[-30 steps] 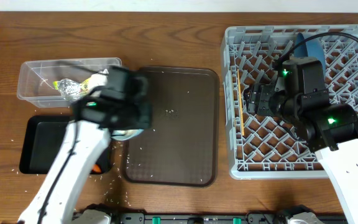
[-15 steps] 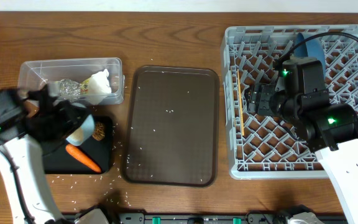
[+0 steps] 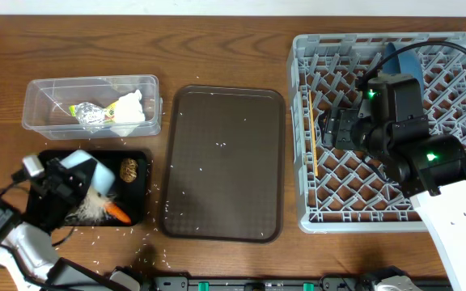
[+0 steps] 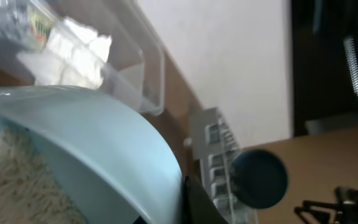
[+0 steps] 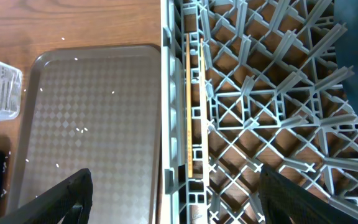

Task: Sort waste into correct bins and load items into the dishwasher rack
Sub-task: 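Tip the bowl with left gripper, pouring rice onto the black tray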

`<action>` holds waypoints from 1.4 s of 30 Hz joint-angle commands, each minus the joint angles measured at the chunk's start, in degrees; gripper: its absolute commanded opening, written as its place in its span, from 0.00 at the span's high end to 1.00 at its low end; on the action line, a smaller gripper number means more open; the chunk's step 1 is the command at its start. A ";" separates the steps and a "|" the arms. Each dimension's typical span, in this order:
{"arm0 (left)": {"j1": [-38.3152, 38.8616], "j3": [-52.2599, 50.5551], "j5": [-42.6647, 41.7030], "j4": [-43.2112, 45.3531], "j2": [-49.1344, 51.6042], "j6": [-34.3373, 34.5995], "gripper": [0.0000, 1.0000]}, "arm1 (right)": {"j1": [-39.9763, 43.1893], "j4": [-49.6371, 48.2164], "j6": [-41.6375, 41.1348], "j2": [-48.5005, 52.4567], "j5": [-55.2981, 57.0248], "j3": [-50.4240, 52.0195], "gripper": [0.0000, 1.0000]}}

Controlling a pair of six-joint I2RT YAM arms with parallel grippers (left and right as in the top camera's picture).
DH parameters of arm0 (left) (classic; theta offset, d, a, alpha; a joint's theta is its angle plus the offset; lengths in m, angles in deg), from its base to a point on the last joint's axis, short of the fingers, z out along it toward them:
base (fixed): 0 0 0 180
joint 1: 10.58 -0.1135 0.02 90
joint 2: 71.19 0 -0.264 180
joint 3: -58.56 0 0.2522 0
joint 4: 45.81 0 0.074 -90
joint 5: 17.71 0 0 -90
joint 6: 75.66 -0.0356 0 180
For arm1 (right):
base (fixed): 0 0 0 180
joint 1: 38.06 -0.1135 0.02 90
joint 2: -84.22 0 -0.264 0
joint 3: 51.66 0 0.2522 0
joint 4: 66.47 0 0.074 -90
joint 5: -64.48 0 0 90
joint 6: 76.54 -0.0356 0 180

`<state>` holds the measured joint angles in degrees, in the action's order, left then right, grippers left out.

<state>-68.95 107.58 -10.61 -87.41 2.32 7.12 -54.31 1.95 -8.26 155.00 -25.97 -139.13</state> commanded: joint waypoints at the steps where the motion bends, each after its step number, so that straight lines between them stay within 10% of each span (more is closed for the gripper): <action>1: -3.32 0.42 -7.13 0.74 -0.22 -3.28 0.94 | 0.96 0.00 0.55 0.04 0.39 -0.44 0.22; 42: -3.58 -0.28 2.21 4.35 0.24 9.03 0.94 | 0.96 0.39 0.55 0.04 -0.04 -0.44 0.22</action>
<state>-72.82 107.52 -7.04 -83.23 2.32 16.36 -54.31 2.21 -8.26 155.00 -26.01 -139.13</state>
